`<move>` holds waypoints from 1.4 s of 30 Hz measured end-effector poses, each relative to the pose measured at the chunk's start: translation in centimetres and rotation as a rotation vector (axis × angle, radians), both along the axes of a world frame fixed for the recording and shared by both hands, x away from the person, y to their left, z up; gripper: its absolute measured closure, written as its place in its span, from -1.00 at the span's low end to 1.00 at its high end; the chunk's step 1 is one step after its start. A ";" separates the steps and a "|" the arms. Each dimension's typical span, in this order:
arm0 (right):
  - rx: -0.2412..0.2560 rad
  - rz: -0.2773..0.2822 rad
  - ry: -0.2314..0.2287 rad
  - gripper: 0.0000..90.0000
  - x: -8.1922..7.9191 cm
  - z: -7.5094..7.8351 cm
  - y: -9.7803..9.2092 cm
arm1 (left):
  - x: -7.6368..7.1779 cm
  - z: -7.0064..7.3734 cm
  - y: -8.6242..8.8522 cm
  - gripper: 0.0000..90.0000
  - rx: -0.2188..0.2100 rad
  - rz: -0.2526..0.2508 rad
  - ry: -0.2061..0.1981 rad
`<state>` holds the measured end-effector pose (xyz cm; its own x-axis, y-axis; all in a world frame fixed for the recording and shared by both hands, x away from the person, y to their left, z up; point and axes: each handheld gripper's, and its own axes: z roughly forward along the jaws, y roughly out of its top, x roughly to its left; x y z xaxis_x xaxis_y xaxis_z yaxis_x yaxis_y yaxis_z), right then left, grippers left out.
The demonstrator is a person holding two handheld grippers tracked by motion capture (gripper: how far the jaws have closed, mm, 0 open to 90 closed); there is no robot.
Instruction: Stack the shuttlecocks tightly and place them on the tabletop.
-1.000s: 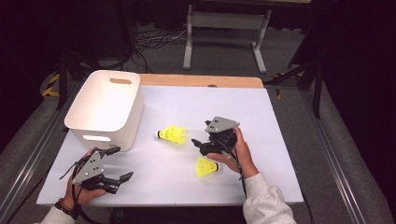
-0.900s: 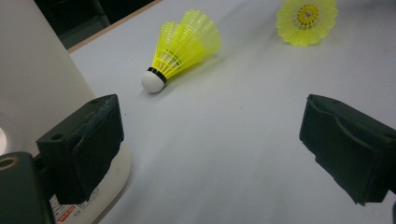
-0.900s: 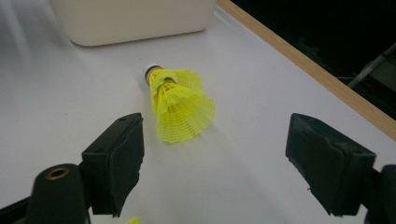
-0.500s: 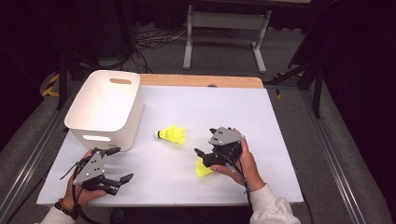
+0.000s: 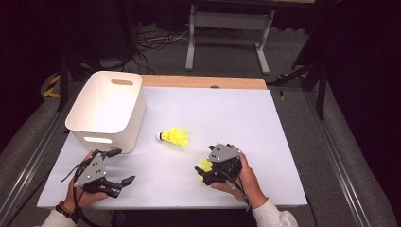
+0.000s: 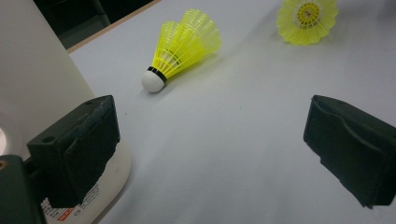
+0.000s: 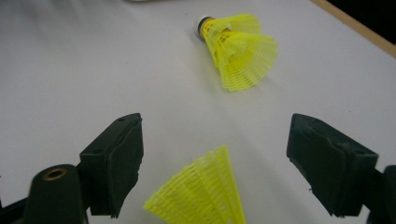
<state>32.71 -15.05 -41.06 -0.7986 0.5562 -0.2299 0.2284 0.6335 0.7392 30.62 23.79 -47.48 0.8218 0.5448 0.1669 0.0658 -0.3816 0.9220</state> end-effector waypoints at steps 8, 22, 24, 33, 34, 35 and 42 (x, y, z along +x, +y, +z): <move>-0.043 -0.012 0.024 -0.43 0.2 -1.6 0.5 | 0.0 0.0 0.0 -0.90 0.000 0.002 0.002; -0.055 -0.006 0.029 0.27 0.6 -2.3 0.5 | 0.1 -0.1 -0.1 -0.88 0.014 0.005 0.006; -0.068 -0.009 0.017 0.43 0.6 -2.3 0.6 | 0.1 -0.1 -0.1 -0.88 0.013 0.003 0.010; -0.085 -0.011 -0.022 0.95 0.6 -1.9 0.5 | 0.1 -0.2 -0.2 -0.88 0.022 0.000 0.011; -0.089 -0.010 -0.034 0.97 0.6 -1.8 0.5 | 0.1 -0.2 -0.2 -0.87 0.023 0.001 0.011; -0.085 -0.012 -0.040 0.97 0.6 -1.7 0.4 | 0.1 -0.2 -0.2 -0.87 0.024 0.001 0.011; -0.021 -0.007 -0.074 1.00 0.7 -0.8 0.0 | 0.3 -0.3 -0.4 -0.87 0.031 -0.001 0.019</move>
<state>33.37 -15.07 -41.86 -0.7751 0.5561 -0.2999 0.1779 0.6475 0.7410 30.87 23.37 -47.77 0.8255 0.5387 0.1685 0.0823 -0.4103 0.9082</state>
